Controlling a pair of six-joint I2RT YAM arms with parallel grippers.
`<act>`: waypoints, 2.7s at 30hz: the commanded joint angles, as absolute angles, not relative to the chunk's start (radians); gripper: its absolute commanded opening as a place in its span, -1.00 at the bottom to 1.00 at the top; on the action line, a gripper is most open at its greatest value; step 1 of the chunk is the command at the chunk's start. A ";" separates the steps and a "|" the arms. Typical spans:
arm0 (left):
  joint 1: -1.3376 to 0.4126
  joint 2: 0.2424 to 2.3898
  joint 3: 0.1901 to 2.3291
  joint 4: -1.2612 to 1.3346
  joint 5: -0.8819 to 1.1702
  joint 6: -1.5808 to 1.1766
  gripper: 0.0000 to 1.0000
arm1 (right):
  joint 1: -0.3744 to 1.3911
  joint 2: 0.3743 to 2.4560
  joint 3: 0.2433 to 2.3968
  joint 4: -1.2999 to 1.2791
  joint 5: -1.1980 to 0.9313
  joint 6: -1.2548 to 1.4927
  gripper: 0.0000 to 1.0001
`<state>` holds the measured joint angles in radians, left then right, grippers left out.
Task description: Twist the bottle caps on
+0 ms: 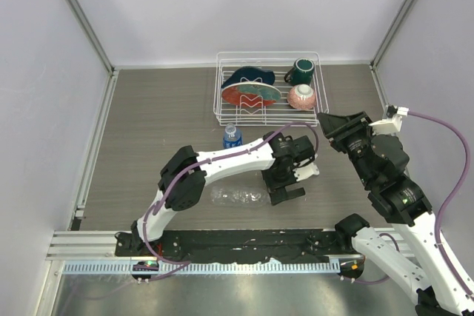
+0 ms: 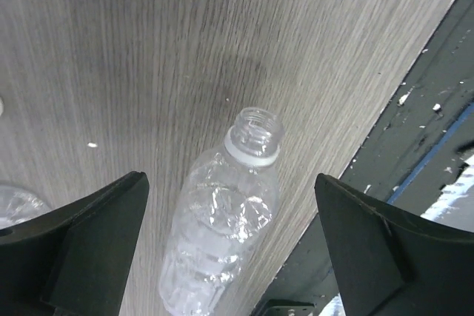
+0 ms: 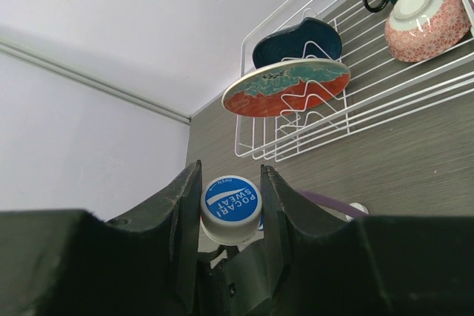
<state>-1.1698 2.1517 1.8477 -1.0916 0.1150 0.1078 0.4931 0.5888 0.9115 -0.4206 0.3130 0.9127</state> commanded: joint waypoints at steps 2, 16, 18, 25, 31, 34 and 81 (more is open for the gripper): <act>-1.175 2.100 1.959 -1.216 0.118 0.130 0.99 | 0.489 0.591 0.931 -0.402 0.334 0.888 -0.93; -1.132 1.668 1.346 -1.076 0.057 0.287 0.99 | 0.489 0.578 0.942 -0.413 0.330 0.876 -0.93; -1.123 1.628 1.295 -1.042 0.029 0.291 1.00 | 0.489 0.578 0.940 -0.411 0.330 0.876 -0.93; -1.111 1.520 1.043 -0.720 -0.163 0.360 0.99 | 0.489 0.577 0.931 -0.405 0.310 0.880 -0.92; -1.097 1.514 1.002 -0.658 -0.163 0.341 1.00 | 0.489 0.569 0.916 -0.394 0.299 0.888 -0.93; -1.095 1.513 0.973 -0.617 -0.164 0.365 0.99 | 0.489 0.569 0.913 -0.387 0.287 0.893 -0.94; -1.094 1.649 0.977 -0.667 0.037 0.408 0.80 | 0.488 0.545 0.928 -0.405 0.288 0.879 -0.97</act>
<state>-1.0973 1.6276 0.9718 -0.6968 0.0200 0.4084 0.4931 0.5613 0.9047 -0.4282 0.2756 0.8917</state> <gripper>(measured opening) 0.965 0.385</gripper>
